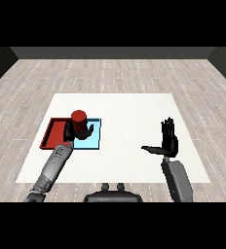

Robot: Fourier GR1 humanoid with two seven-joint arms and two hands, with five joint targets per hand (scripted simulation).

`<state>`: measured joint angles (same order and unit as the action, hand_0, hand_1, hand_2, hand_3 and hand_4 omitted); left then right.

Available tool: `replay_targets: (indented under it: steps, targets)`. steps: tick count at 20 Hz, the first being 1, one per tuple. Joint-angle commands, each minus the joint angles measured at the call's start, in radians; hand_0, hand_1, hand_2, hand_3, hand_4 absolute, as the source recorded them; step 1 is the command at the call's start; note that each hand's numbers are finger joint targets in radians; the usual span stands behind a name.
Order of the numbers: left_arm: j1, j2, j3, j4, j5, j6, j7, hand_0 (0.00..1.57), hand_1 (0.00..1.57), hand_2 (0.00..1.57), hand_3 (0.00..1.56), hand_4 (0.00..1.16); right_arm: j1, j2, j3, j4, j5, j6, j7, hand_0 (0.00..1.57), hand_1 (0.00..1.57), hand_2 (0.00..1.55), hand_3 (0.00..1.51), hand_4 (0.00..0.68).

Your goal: Pick the red can and put it in the red box

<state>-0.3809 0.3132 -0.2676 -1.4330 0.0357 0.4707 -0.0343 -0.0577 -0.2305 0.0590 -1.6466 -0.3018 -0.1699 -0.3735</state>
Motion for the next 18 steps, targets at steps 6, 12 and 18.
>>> replay_targets:
  steps: [6, 12, 18]
  targets:
    - [-0.169, 0.109, 0.139, 0.397, -0.062, -0.072, -0.016, 1.53, 1.53, 1.34, 1.45, 1.10, 0.007, 0.005, -0.037, 0.135, -0.001, 0.037, -0.031, 0.00, 0.00, 0.00, 0.00, 0.000]
    - [-0.155, 0.152, 0.249, 0.663, -0.031, -0.094, -0.070, 1.57, 1.57, 1.57, 1.48, 1.11, -0.009, 0.009, -0.037, 0.201, 0.019, 0.074, -0.102, 0.00, 0.00, 0.00, 0.00, 0.000]
    - [-0.237, 0.122, 0.286, 1.019, -0.087, -0.046, -0.192, 1.57, 1.57, 1.57, 1.50, 1.04, -0.029, 0.014, -0.044, 0.207, 0.032, 0.072, -0.119, 0.00, 0.00, 0.00, 0.00, 0.000]
